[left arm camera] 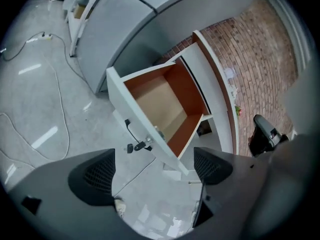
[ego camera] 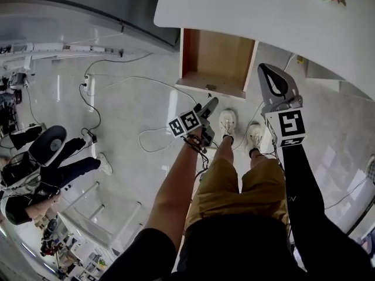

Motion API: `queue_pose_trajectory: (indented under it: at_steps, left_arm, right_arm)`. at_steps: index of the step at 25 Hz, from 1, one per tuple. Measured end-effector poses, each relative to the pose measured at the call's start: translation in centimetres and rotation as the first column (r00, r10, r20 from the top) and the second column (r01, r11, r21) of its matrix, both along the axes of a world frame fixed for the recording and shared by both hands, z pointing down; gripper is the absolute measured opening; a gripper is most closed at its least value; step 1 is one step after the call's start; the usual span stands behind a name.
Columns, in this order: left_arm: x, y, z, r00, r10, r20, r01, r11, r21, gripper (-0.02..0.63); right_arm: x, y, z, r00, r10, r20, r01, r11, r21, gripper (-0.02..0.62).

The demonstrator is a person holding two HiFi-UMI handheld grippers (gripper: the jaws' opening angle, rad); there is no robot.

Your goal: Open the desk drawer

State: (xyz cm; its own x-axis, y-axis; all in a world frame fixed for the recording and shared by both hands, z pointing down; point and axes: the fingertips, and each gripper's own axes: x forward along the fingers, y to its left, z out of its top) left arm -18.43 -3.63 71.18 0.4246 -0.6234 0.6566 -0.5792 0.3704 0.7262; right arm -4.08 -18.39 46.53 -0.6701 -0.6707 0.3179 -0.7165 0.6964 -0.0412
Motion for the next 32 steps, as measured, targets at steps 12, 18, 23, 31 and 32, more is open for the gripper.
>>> queue_pose_trajectory:
  at_steps: [12,18,23,31,32]
  left_arm:
    - [1.4,-2.3,-13.7,0.993,-0.025,0.119,0.003,0.985,0.175,0.471]
    - [1.8,-2.1,-19.4,0.982,-0.054,0.179,0.009,0.970,0.243,0.471]
    - [2.0,-1.8,-24.4,0.936,-0.044,0.349,-0.065,0.954,0.294,0.469]
    - [5.5,-2.1,-32.1,0.845,-0.002,0.535,-0.226,0.906,0.359,0.469]
    - [5.9,-2.1,-33.0,0.840,-0.009,0.543,-0.231,0.899,0.373,0.469]
  right_arm:
    - [5.4,1.3,-7.4,0.997,0.045,0.060,-0.045,0.999,-0.003,0.000]
    - [7.5,2.9,-11.6,0.996,0.035,0.083,-0.036,0.999,0.010,0.000]
    - [8.7,4.3,-14.0,0.997,-0.006,0.078,0.004,0.999,0.037,0.000]
    - [11.0,4.9,-18.9,0.996,-0.048,0.080,0.039,0.992,0.119,0.000]
    - [11.3,5.0,-19.4,0.995,-0.052,0.081,0.042,0.991,0.128,0.000]
